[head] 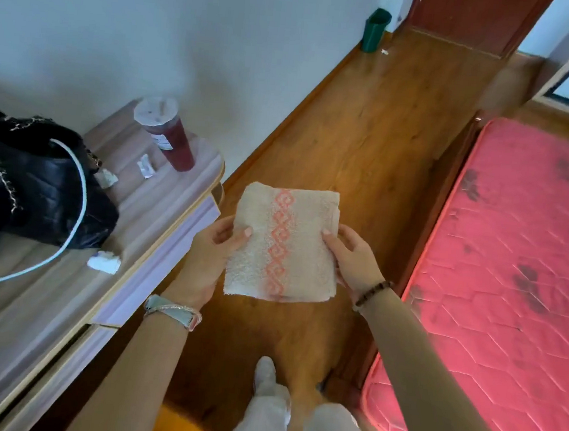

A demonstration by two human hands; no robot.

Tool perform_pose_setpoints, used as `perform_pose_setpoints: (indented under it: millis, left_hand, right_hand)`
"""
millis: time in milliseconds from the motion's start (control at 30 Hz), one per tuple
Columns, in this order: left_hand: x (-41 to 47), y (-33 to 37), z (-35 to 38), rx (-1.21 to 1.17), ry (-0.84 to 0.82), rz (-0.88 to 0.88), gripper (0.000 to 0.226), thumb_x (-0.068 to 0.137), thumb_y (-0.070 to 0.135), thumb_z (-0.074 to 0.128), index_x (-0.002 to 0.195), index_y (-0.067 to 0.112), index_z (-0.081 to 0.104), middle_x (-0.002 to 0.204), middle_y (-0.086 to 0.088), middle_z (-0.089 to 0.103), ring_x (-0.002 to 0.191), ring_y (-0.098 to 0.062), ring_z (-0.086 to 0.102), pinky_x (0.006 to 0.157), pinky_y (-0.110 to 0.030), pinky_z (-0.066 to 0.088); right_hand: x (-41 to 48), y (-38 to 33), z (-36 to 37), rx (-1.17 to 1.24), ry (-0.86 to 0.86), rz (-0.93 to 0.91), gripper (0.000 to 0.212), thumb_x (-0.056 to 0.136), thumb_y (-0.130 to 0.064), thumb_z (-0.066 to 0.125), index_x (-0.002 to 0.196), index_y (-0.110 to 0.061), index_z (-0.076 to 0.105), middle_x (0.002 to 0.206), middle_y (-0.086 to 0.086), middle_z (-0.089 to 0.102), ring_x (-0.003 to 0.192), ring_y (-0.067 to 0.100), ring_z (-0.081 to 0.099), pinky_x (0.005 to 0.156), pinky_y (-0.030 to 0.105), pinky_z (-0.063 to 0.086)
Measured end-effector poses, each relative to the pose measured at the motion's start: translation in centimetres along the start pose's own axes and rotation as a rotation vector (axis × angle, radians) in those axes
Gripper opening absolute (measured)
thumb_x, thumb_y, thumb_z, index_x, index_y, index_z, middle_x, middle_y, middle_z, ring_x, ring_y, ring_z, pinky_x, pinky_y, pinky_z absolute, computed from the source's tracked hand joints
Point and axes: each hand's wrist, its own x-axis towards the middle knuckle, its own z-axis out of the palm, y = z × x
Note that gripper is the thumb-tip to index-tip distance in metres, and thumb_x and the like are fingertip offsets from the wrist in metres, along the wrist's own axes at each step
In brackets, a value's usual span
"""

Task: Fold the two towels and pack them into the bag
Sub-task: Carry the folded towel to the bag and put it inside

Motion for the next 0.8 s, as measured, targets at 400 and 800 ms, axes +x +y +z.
perform_pose_setpoints:
  millis: [400,800]
  left_hand:
    - [9.2,2.4,4.8,0.129,-0.18,-0.012,0.044,0.087,0.03,0.073,0.128,0.02,0.065,0.118,0.008,0.071,0.108,-0.012,0.068,0.097,-0.039,0.055]
    - [16.9,7.3,12.3,0.138,-0.285,-0.026,0.046,0.086,0.027,0.075,0.129,0.018,0.064,0.121,0.005,0.07,0.113,-0.016,0.066,0.103,-0.045,0.051]
  right_hand:
    - [2.6,-1.7,-2.8,0.117,0.321,-0.038,0.039,0.096,-0.035,0.058,0.129,-0.015,0.058,0.12,0.0,0.067,0.109,0.02,0.066,0.094,0.049,0.055]
    - [8.7,-5.5,-8.7,0.247,0.413,-0.089,0.022,0.096,-0.03,0.06,0.113,-0.017,0.066,0.112,0.003,0.071,0.103,0.022,0.07,0.093,0.049,0.056]
